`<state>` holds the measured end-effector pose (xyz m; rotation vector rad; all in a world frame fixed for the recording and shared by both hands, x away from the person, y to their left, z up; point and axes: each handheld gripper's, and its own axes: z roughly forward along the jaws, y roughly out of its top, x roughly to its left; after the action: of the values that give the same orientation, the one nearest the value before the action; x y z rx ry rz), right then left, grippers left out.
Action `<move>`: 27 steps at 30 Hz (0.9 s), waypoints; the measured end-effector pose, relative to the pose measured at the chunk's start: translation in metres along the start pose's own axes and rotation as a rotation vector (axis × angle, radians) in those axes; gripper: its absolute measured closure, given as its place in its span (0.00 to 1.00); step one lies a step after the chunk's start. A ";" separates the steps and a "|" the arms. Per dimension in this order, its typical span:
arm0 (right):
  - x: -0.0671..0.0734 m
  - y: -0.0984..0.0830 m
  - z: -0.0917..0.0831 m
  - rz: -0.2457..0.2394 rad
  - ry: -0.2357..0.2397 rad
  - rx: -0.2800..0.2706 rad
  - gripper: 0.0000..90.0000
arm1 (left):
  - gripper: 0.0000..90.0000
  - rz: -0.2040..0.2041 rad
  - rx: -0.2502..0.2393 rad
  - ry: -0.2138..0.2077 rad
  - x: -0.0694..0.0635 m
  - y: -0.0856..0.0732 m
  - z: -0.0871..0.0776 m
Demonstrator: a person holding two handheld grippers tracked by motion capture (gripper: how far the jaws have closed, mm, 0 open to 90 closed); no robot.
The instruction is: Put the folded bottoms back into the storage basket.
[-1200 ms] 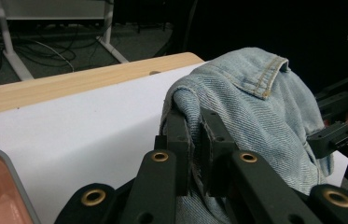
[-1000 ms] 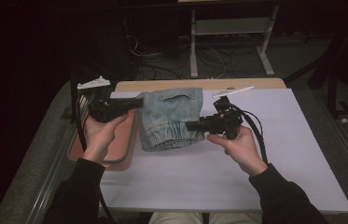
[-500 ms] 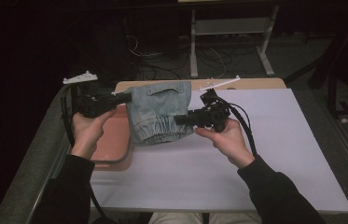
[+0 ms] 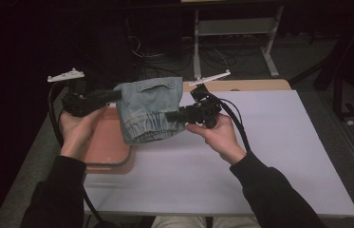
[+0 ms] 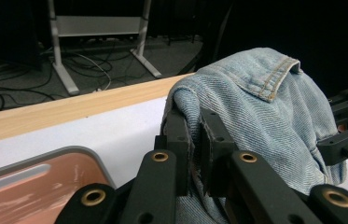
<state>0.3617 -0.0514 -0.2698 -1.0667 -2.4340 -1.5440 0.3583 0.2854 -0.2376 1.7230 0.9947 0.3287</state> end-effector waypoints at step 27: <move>0.012 0.035 0.034 -0.020 0.028 -0.012 0.71 | 0.93 -0.019 -0.035 0.060 0.031 0.018 -0.027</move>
<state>0.3830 -0.0083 -0.2548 -1.0195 -2.4275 -1.5708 0.3684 0.3250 -0.2193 1.6796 1.0421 0.3850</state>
